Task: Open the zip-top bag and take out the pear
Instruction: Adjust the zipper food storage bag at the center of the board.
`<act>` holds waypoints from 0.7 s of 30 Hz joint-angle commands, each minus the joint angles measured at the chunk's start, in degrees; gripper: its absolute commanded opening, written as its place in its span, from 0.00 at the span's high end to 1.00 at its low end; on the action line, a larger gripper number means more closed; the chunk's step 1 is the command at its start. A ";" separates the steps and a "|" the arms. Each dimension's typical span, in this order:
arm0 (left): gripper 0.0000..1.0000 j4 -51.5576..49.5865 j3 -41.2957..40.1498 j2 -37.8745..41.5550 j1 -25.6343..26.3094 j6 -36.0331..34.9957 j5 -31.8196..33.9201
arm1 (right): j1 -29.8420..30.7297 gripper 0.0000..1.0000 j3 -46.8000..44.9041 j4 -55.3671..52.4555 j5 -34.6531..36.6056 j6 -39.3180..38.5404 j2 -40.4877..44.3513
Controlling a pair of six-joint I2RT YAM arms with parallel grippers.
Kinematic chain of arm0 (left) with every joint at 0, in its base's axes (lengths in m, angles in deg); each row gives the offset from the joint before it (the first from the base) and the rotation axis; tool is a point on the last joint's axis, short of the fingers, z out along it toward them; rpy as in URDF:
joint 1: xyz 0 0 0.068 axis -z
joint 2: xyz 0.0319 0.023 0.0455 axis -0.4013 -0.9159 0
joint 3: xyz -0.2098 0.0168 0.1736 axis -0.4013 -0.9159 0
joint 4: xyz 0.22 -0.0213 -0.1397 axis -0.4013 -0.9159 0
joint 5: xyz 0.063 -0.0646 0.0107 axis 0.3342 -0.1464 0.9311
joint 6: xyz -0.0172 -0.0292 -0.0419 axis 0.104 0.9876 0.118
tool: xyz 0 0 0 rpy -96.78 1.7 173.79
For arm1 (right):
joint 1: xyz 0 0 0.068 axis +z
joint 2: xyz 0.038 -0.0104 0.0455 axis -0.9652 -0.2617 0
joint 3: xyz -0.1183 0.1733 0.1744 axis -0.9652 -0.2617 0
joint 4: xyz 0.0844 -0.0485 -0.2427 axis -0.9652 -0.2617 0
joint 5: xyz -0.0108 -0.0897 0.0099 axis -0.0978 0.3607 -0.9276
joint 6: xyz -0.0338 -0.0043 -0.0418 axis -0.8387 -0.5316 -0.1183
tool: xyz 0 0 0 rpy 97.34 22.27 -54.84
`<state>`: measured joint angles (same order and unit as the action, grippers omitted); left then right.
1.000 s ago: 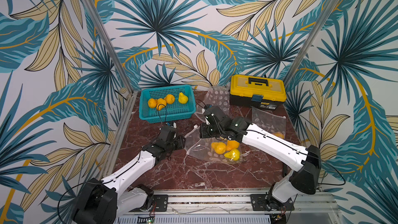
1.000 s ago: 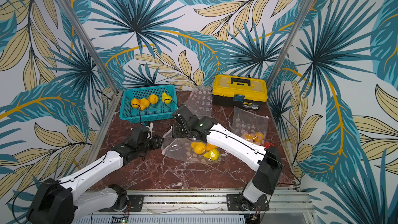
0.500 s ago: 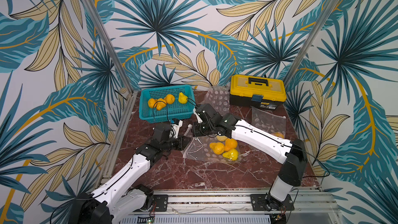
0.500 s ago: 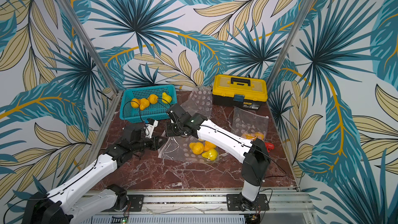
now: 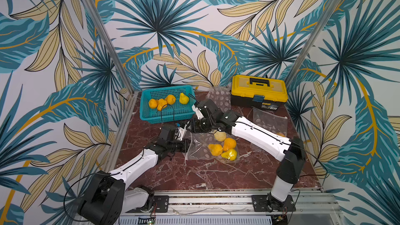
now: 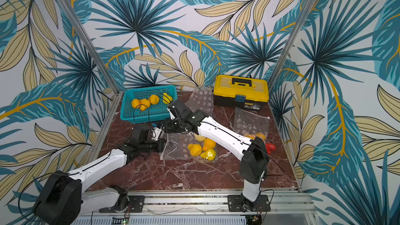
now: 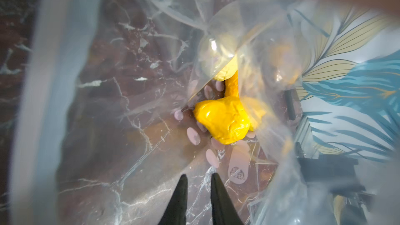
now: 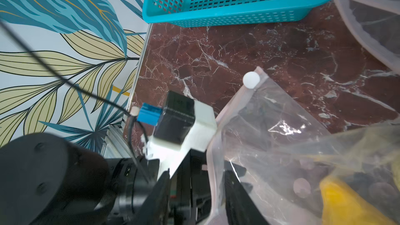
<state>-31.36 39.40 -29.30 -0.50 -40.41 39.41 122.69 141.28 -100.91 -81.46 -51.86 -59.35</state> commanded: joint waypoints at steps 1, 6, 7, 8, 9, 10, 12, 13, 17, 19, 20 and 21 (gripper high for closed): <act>0.77 1.41 -1.36 -0.16 -0.08 -0.72 1.39 | -1.45 0.56 -5.56 -3.25 3.48 -0.35 6.90; 0.75 4.76 -2.46 -2.43 -0.44 -0.83 -0.40 | -6.62 0.56 -15.01 -8.49 10.19 -0.55 12.60; 0.75 5.04 -2.31 -3.16 -0.40 -0.90 -0.90 | -7.06 0.57 -16.23 -10.33 12.57 -1.13 13.20; 0.74 5.25 -2.04 -4.02 -0.39 -1.15 -1.50 | -7.54 0.58 -17.42 -12.81 15.58 -1.70 13.53; 0.74 5.23 -1.69 -4.80 -0.42 -1.41 -1.99 | -7.86 0.60 -18.46 -15.47 18.58 -1.84 13.67; 0.74 5.22 -1.42 -5.35 -0.39 -1.59 -2.30 | -8.23 0.61 -19.36 -17.51 20.49 -1.95 13.75; 0.73 5.27 -1.13 -6.16 -0.42 -1.95 -2.74 | -9.05 0.63 -22.41 -19.48 23.38 -1.95 14.10; 0.72 5.24 -1.06 -6.39 -0.46 -2.10 -2.81 | -9.44 0.65 -23.99 -19.32 24.28 -1.92 14.22; 0.71 5.58 -0.96 -7.31 -0.50 -2.56 -3.70 | -10.77 0.69 -30.33 -12.09 21.22 -1.80 13.58; 0.68 5.82 -0.65 -8.09 -0.42 -2.65 -4.87 | -10.83 0.70 -31.64 -8.45 17.45 -0.92 11.93; 0.67 5.80 -0.36 -8.50 -0.46 -2.79 -5.61 | -10.88 0.70 -31.73 -7.27 15.61 -0.25 10.85; 0.66 5.81 -0.13 -8.83 -0.44 -2.83 -6.21 | -10.84 0.70 -31.71 -5.95 13.72 0.13 9.70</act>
<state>-26.96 37.54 -37.32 -0.76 -41.92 35.87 111.74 110.59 -112.52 -63.43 -53.06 -47.07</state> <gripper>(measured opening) 0.336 0.302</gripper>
